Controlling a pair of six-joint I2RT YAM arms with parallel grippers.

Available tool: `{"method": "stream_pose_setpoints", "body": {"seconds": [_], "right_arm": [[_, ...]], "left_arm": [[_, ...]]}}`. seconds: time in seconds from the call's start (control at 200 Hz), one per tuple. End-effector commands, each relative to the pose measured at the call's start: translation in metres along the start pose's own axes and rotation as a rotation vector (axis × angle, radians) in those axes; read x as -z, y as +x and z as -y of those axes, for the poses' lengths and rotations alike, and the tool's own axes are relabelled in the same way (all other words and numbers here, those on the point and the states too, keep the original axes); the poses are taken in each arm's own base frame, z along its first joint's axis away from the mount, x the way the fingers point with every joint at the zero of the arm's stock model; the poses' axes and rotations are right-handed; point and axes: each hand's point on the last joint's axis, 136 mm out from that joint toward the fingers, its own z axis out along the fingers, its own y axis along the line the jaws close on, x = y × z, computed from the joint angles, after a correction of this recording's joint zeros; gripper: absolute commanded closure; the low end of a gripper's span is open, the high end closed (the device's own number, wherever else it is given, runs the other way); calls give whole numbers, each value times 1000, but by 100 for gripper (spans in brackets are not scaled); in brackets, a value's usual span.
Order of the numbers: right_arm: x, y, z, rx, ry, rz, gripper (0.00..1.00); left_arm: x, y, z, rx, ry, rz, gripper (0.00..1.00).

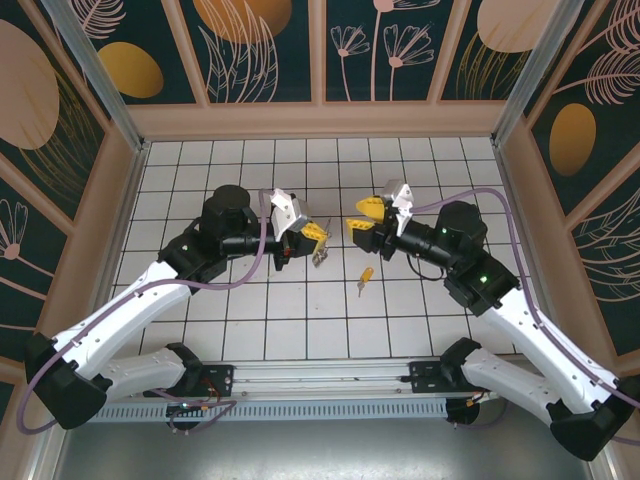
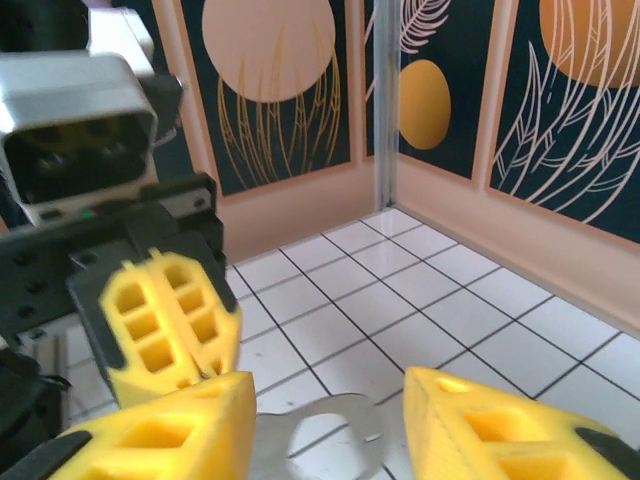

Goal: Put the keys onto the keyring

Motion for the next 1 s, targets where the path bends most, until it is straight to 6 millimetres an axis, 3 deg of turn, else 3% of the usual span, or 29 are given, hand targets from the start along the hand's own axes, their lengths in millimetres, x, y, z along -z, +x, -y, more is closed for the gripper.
{"method": "stream_pose_setpoints", "body": {"seconds": [0.0,0.145,0.3,0.741,0.996], "right_arm": [[-3,2,0,31,-2,-18,60],[-5,13,-9,42,-56,-48,55],[0,12,-25,47,-129,-26,53],[-9,16,-40,48,-202,-34,49],[-14,20,-44,46,-219,-48,53]], "left_arm": [[5,-22,10,-47,38,46,100],[6,-27,12,-54,51,55,100],[6,-31,15,-59,73,62,100],[3,-30,21,-60,120,61,100],[1,-26,21,-62,126,50,100]]}}
